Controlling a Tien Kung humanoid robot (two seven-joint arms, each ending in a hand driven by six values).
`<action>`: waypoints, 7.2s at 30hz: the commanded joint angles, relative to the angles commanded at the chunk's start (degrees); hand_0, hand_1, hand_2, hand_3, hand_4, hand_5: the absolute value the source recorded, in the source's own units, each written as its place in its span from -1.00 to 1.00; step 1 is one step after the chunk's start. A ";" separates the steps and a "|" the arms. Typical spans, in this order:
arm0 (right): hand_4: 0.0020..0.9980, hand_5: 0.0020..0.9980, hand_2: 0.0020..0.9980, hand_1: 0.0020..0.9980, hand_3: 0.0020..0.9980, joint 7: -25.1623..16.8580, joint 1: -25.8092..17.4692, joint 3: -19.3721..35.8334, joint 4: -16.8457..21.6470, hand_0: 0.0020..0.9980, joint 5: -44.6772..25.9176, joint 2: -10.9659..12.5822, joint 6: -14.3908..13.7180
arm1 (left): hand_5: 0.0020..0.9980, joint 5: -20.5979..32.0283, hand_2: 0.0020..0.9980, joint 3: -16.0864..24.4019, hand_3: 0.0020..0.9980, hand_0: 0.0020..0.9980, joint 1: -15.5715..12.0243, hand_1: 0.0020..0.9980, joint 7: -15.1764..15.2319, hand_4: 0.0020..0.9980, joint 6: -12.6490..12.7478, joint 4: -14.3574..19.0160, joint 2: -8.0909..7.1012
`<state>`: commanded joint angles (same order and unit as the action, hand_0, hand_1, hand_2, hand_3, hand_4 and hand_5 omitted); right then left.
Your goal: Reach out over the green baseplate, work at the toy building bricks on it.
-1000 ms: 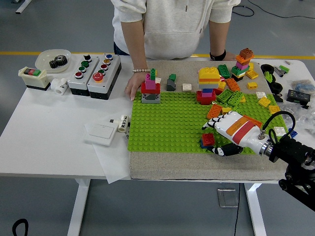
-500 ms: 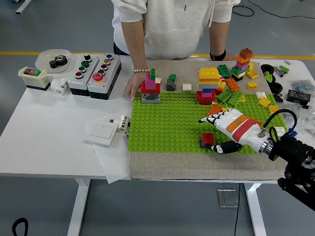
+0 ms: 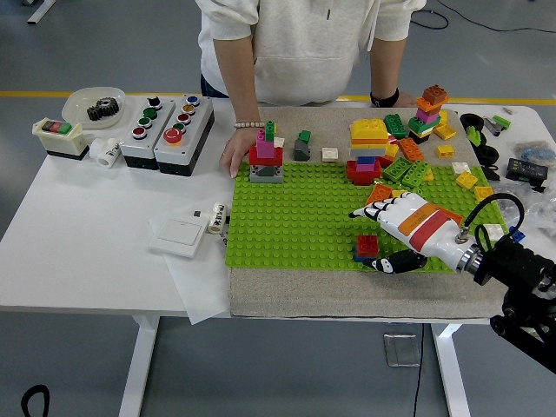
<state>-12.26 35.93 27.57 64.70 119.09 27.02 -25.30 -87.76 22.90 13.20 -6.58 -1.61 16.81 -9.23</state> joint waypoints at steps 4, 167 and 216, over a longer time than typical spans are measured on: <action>0.76 -0.11 0.50 0.17 0.66 0.65 -1.61 1.47 3.82 -0.26 0.11 1.11 -1.60 | 0.32 -0.08 0.35 0.03 0.22 0.31 -0.08 0.28 0.00 0.32 0.09 -0.05 0.02; 0.66 -0.02 0.47 0.30 0.31 18.34 -5.97 12.86 0.79 0.09 -3.09 4.59 0.49 | 0.31 0.02 0.35 -0.13 0.22 0.31 -0.22 0.29 0.26 0.32 -0.12 -0.11 0.11; 0.70 -0.08 0.37 0.21 0.26 9.81 -3.81 7.20 -13.76 0.05 -14.05 0.09 -0.86 | 0.31 -1.39 0.36 0.69 0.22 0.31 -0.70 0.29 -0.02 0.32 -0.85 -0.08 0.22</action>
<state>-2.45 32.12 34.77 50.94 105.04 27.11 -26.16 -89.15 23.59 12.50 -6.60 -2.45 16.72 -9.01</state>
